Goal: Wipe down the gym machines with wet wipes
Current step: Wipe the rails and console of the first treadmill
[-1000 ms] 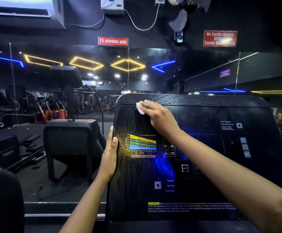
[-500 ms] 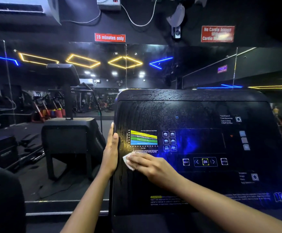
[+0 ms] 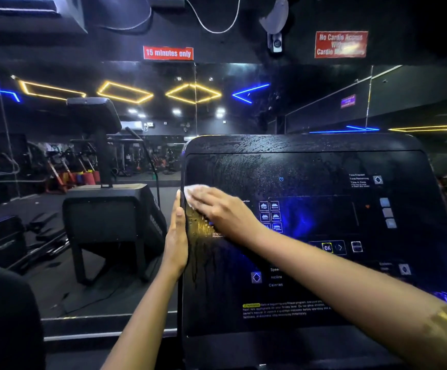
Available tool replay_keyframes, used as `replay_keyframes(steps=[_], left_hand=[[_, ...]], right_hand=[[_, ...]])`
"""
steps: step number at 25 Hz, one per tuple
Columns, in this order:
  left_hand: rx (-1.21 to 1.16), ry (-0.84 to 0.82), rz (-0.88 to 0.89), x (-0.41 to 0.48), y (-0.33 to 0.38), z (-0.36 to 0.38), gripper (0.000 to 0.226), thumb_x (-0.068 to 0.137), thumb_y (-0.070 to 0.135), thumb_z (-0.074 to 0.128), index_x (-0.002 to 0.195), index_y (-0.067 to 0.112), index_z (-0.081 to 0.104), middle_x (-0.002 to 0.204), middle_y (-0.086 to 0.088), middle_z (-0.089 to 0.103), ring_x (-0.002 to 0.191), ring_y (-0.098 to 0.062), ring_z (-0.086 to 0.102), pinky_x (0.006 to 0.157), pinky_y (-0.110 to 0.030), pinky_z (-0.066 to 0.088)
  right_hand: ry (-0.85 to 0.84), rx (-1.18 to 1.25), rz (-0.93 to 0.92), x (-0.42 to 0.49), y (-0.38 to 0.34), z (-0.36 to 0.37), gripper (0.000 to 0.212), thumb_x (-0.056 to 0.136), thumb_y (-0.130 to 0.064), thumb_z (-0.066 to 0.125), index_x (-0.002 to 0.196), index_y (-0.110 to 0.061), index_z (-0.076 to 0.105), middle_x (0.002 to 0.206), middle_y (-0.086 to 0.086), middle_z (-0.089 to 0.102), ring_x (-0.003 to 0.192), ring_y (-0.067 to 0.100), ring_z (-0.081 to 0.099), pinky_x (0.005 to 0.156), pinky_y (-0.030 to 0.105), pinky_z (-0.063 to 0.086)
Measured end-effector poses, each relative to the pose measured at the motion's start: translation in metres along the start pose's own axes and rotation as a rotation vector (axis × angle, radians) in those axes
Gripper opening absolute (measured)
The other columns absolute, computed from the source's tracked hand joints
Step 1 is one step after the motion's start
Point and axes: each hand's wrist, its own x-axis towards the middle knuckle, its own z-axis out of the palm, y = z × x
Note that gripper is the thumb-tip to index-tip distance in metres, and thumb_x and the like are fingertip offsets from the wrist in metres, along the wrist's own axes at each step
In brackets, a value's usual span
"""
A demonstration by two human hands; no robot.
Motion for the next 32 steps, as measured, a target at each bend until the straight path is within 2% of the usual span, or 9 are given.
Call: replay_keyframes(steps=[2,4,7,12,16,22,26,29,32], left_hand=[[0.003,-0.007,-0.022,0.0,-0.001,-0.001,0.088,0.065,0.094,0.029,0.14,0.05,0.022,0.144,0.028,0.029,0.129,0.018,0.029,0.112,-0.014,0.021],[0.022,-0.009,0.007,-0.001,0.002,0.0,0.099,0.063,0.095,0.026,0.145,0.04,0.018,0.142,0.034,0.022,0.125,0.027,0.023,0.108,-0.006,0.017],[0.048,-0.011,0.023,-0.002,0.003,0.001,0.105,0.064,0.094,0.027,0.149,0.032,0.016,0.138,0.039,0.019,0.122,0.031,0.02,0.112,-0.017,0.013],[0.068,-0.001,-0.017,-0.003,0.002,0.001,0.084,0.07,0.088,0.026,0.143,0.047,0.014,0.144,0.03,0.017,0.134,0.008,0.017,0.112,-0.025,0.014],[0.096,0.007,-0.044,-0.004,0.004,0.002,0.066,0.084,0.064,0.025,0.146,0.043,0.013,0.13,0.045,0.012,0.129,0.006,0.017,0.107,-0.023,0.014],[0.102,0.005,-0.033,-0.003,0.004,0.003,0.066,0.089,0.058,0.03,0.149,0.038,0.014,0.122,0.048,0.019,0.122,0.019,0.023,0.102,-0.016,0.017],[0.104,0.0,-0.026,-0.004,0.005,0.002,0.066,0.09,0.06,0.031,0.15,0.037,0.013,0.123,0.047,0.018,0.126,0.008,0.021,0.102,-0.018,0.018],[0.094,0.008,-0.022,-0.004,0.005,0.002,0.071,0.087,0.064,0.031,0.149,0.036,0.015,0.131,0.044,0.019,0.128,0.009,0.021,0.102,-0.014,0.017],[0.102,0.015,-0.005,-0.002,0.0,0.001,0.079,0.077,0.071,0.03,0.149,0.04,0.017,0.14,0.033,0.023,0.13,0.006,0.024,0.108,-0.022,0.02]], right_hand=[[-0.007,0.038,-0.048,-0.036,-0.024,0.005,0.035,0.084,-0.004,0.049,0.116,-0.002,0.063,0.119,0.011,0.063,0.111,0.026,0.059,0.078,0.034,0.056],[-0.054,0.068,-0.118,-0.074,-0.047,0.002,0.033,0.09,-0.005,0.046,0.119,-0.004,0.062,0.122,0.008,0.062,0.115,0.023,0.056,0.082,0.031,0.053],[-0.1,0.107,-0.18,-0.094,-0.046,-0.018,0.03,0.095,-0.008,0.046,0.122,-0.008,0.061,0.124,0.002,0.061,0.118,0.017,0.054,0.085,0.028,0.052],[0.127,0.034,0.186,-0.034,0.051,-0.062,0.035,0.095,-0.017,0.039,0.107,-0.007,0.069,0.116,0.005,0.066,0.107,0.021,0.06,0.095,0.031,0.048],[0.008,-0.092,0.236,-0.016,0.104,-0.072,0.045,0.08,-0.008,0.034,0.106,-0.003,0.069,0.109,0.012,0.068,0.096,0.03,0.065,0.084,0.034,0.053],[-0.073,-0.035,0.142,-0.088,0.071,-0.061,0.039,0.089,-0.003,0.04,0.121,-0.01,0.062,0.126,0.007,0.06,0.11,0.025,0.059,0.084,0.036,0.054],[-0.056,-0.009,0.082,-0.143,0.021,-0.057,0.035,0.097,-0.004,0.039,0.126,-0.009,0.058,0.132,0.004,0.055,0.12,0.019,0.053,0.097,0.032,0.047],[-0.045,0.078,0.046,-0.159,0.001,-0.061,0.035,0.093,0.003,0.045,0.122,-0.009,0.061,0.125,0.003,0.06,0.117,0.018,0.055,0.097,0.03,0.046],[0.067,0.131,0.159,-0.107,0.023,-0.064,0.033,0.087,0.001,0.049,0.111,-0.008,0.068,0.114,0.007,0.067,0.106,0.022,0.062,0.091,0.032,0.049]])
